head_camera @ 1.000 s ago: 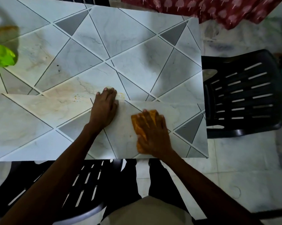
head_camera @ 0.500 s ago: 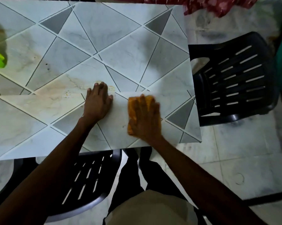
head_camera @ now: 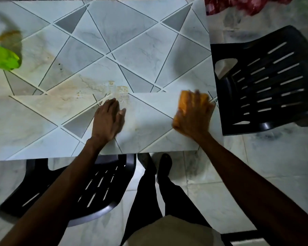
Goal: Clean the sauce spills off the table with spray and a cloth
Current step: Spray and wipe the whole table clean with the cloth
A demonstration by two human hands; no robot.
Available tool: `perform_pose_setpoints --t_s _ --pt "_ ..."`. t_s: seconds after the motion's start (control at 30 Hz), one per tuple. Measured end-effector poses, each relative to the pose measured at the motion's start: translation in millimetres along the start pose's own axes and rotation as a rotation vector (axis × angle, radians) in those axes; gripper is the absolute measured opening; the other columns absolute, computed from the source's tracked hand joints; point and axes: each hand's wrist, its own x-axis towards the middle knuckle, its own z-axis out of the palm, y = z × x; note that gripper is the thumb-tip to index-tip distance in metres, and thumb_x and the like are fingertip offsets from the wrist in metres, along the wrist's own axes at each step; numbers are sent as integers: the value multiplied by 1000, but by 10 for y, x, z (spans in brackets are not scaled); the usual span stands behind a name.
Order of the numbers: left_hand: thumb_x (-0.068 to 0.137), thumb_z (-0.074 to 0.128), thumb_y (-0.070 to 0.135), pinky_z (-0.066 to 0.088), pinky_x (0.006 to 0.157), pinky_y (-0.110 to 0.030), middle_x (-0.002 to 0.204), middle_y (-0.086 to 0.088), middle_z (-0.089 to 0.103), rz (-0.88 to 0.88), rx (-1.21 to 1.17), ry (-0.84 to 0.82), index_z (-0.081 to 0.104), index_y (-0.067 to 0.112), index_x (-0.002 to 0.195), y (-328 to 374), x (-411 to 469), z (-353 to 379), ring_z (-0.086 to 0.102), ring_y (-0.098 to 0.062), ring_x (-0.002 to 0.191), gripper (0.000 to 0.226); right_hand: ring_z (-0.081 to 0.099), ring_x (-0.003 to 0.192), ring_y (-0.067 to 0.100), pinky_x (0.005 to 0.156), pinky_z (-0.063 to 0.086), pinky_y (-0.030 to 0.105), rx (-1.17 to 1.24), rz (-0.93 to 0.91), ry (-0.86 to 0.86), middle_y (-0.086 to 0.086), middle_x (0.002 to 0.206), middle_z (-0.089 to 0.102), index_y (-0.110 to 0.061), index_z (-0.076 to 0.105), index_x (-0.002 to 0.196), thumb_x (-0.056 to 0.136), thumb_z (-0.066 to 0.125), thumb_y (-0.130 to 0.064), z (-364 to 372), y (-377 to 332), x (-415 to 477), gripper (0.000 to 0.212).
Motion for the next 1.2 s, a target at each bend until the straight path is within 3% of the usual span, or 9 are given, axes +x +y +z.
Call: perform_pose_setpoints --t_s 0.17,0.33,0.5,0.63,0.7,0.8,0.93,1.1,1.2 --pt "101 39 43 42 104 -47 138 -18 53 -37 14 38 53 2 132 -135 -259 72 49 -35 128 53 14 150 51 118 11 66 19 -323 21 15 168 17 -22 21 161 88 37 -58 79 -1049 -365 82" --pt "98 43 48 40 105 -47 145 -16 45 -112 73 11 45 5 140 -272 -435 101 46 -36 130 60 23 150 43 118 18 60 -24 -560 -17 6 167 24 -29 30 157 85 48 -52 177 -773 -959 78" --pt "91 47 53 38 104 -50 148 -12 40 -94 114 -6 42 12 143 -419 -527 20 45 -36 129 66 32 146 44 116 24 61 -90 -381 -36 8 167 24 -27 27 160 91 44 -55 186 -48 -657 76" --pt "92 46 54 36 105 -50 149 -12 40 -94 120 -12 42 13 144 -462 -507 54 42 -35 133 66 29 144 53 116 22 68 18 -42 44 12 166 24 -27 23 159 88 42 -56 39 -657 155 80" --pt "92 47 54 35 106 -50 149 -11 40 -105 112 -12 42 13 144 -491 -505 47 40 -35 134 66 26 145 51 115 22 67 -5 -91 59 16 165 24 -22 23 158 87 42 -55 51 -1218 229 80" --pt "94 46 53 36 105 -49 148 -11 43 -80 105 6 45 13 142 -520 -523 21 42 -35 132 62 17 150 48 119 17 64 -37 -338 36 15 168 17 -20 17 161 90 39 -55 146 -1787 -264 83" --pt "93 43 57 32 109 -49 150 -9 40 -149 117 -15 43 20 144 -726 -550 -108 37 -35 136 63 21 151 45 116 23 61 -20 -542 -1 11 168 20 -22 24 161 90 45 -52 333 -1518 -972 79" --pt "85 45 59 33 107 -50 152 -9 39 -139 112 -97 45 21 142 -795 -550 -194 38 -37 135 69 22 151 45 119 21 63 -56 -303 -61 10 170 14 -24 23 161 93 37 -54 286 -941 -740 76" --pt "83 44 58 34 107 -50 152 -11 39 -125 105 -113 45 20 143 -795 -577 -230 38 -38 135 71 27 145 52 116 23 68 28 -69 -6 15 167 21 -20 23 161 94 30 -55 115 -1150 -107 75"
